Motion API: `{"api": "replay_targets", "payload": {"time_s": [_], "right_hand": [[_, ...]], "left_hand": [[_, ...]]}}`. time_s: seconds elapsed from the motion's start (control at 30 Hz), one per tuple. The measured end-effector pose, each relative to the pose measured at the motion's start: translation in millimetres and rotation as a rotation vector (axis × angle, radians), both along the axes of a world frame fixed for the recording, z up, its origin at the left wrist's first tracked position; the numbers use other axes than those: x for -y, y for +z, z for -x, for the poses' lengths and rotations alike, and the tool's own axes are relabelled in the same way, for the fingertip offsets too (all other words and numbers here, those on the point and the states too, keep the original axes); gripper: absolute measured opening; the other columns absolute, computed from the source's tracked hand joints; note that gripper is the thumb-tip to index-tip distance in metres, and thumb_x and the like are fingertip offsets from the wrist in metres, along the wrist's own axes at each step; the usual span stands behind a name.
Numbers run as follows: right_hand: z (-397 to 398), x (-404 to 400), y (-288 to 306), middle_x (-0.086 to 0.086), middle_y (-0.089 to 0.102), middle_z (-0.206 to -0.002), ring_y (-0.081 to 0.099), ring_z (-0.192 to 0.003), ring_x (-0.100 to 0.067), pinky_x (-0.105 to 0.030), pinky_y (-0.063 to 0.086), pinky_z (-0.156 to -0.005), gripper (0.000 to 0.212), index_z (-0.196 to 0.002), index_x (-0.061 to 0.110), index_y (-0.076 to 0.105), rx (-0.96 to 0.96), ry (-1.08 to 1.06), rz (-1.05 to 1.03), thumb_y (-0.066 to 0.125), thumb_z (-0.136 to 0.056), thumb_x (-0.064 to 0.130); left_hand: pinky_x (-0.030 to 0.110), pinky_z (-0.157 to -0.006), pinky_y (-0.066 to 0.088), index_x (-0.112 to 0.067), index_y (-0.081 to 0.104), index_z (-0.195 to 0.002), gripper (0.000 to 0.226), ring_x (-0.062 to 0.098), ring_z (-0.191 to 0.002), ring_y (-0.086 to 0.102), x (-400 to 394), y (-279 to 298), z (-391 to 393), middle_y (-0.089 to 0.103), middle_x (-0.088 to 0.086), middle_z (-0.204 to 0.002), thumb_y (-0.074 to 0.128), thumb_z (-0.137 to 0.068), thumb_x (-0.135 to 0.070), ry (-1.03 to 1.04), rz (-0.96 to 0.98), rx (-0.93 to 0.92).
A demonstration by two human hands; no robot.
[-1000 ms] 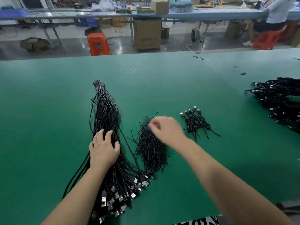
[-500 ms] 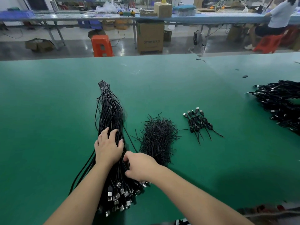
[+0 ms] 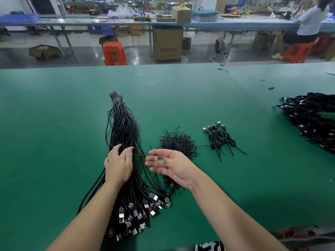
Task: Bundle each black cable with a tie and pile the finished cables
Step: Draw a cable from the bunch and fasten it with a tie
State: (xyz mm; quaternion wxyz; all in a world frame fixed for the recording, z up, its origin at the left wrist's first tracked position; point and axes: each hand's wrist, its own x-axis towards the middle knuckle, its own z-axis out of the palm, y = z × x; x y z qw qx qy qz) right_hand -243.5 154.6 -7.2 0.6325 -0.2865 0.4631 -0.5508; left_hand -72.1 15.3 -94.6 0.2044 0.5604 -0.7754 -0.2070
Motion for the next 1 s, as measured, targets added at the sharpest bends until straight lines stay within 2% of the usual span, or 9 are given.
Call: {"api": "replay_targets", "payload": {"time_s": [0.1, 0.23, 0.4, 0.53, 0.6, 0.7, 0.83, 0.9, 1.0], "right_hand": [[6.7, -5.5, -0.5, -0.016, 0.075, -0.102, 0.073, -0.094, -0.026, -0.03, 0.058, -0.082, 0.02, -0.112, -0.001, 0.068, 0.012, -0.147, 0.025, 0.06, -0.099, 0.012], [11.9, -10.0, 0.6, -0.008, 0.071, -0.081, 0.066, -0.075, -0.018, -0.028, 0.057, -0.071, 0.033, -0.102, 0.002, 0.07, -0.107, -0.273, 0.024, 0.047, -0.107, 0.025], [11.2, -24.0, 1.4, -0.003, 0.069, -0.077, 0.065, -0.073, -0.017, -0.027, 0.055, -0.068, 0.037, -0.095, 0.008, 0.072, -0.334, -0.226, 0.072, 0.043, -0.108, 0.028], [7.7, -31.6, 0.8, -0.002, 0.067, -0.075, 0.064, -0.072, -0.018, -0.029, 0.055, -0.067, 0.041, -0.093, 0.008, 0.071, -0.382, -0.171, 0.073, 0.041, -0.109, 0.03], [6.3, -32.6, 0.5, -0.002, 0.066, -0.073, 0.063, -0.07, -0.018, -0.029, 0.054, -0.065, 0.043, -0.092, 0.008, 0.072, -0.373, -0.165, 0.078, 0.04, -0.109, 0.031], [7.4, -32.5, 4.0, -0.005, 0.065, -0.071, 0.061, -0.066, -0.019, -0.028, 0.052, -0.061, 0.045, -0.085, 0.012, 0.073, -0.311, -0.194, 0.098, 0.042, -0.106, 0.037], [22.2, -30.0, 15.4, -0.005, 0.062, -0.071, 0.057, -0.065, -0.018, -0.029, 0.049, -0.061, 0.041, -0.091, 0.007, 0.069, -0.138, -0.324, 0.145, 0.051, -0.094, 0.044], [26.7, -26.9, 18.8, -0.004, 0.061, -0.071, 0.055, -0.065, -0.016, -0.029, 0.048, -0.061, 0.037, -0.095, 0.004, 0.064, -0.057, -0.38, 0.175, 0.052, -0.095, 0.038], [28.3, -21.5, 20.7, -0.004, 0.06, -0.07, 0.054, -0.063, -0.016, -0.028, 0.048, -0.059, 0.03, -0.1, 0.003, 0.062, -0.01, -0.443, 0.187, 0.048, -0.103, 0.028]], "left_hand": [[0.051, -0.119, 0.017, -0.03, 0.062, -0.131, 0.054, 0.025, -0.146, 0.025, -5.6, 4.3, 1.4, 0.037, 0.01, -0.154, 0.029, -0.091, -0.044, -0.053, 0.074, 0.006], [0.051, -0.117, 0.026, -0.02, 0.061, -0.131, 0.046, 0.03, -0.14, 0.036, -8.9, 3.4, 2.5, 0.042, 0.013, -0.151, 0.052, -0.088, -0.034, -0.183, 0.26, 0.103], [0.046, -0.118, 0.028, -0.015, 0.053, -0.143, 0.06, 0.026, -0.138, 0.042, -9.0, 10.2, 7.0, 0.047, 0.01, -0.151, 0.029, -0.094, -0.041, -0.228, 0.279, 0.132], [0.049, -0.121, 0.022, -0.02, 0.038, -0.153, 0.066, 0.024, -0.149, 0.028, -16.9, 23.2, 12.9, 0.034, 0.008, -0.16, 0.038, -0.093, -0.046, -0.4, 0.422, 0.177], [0.05, -0.119, 0.029, -0.019, 0.048, -0.148, 0.058, 0.025, -0.147, 0.034, -24.9, 35.0, 24.5, 0.042, 0.007, -0.155, 0.042, -0.095, -0.043, -0.506, 0.491, 0.126], [0.048, -0.107, 0.045, -0.011, 0.071, -0.114, 0.039, 0.027, -0.128, 0.057, -36.6, 48.5, 40.6, 0.067, 0.007, -0.129, 0.043, -0.097, -0.032, -0.608, 0.565, 0.023], [0.039, -0.076, 0.056, -0.006, 0.07, -0.095, 0.035, 0.028, -0.081, 0.066, -49.0, 56.5, 42.2, 0.07, 0.005, -0.086, 0.043, -0.1, -0.028, -0.583, 0.562, -0.046], [0.036, -0.065, 0.055, -0.004, 0.069, -0.091, 0.028, 0.027, -0.072, 0.064, -57.6, 60.9, 41.7, 0.068, 0.005, -0.08, 0.051, -0.099, -0.024, -0.558, 0.567, -0.036], [0.037, -0.065, 0.053, -0.005, 0.068, -0.091, 0.014, 0.026, -0.074, 0.063, -72.3, 70.9, 41.2, 0.068, 0.004, -0.081, 0.061, -0.098, -0.015, -0.554, 0.47, -0.041]]}}
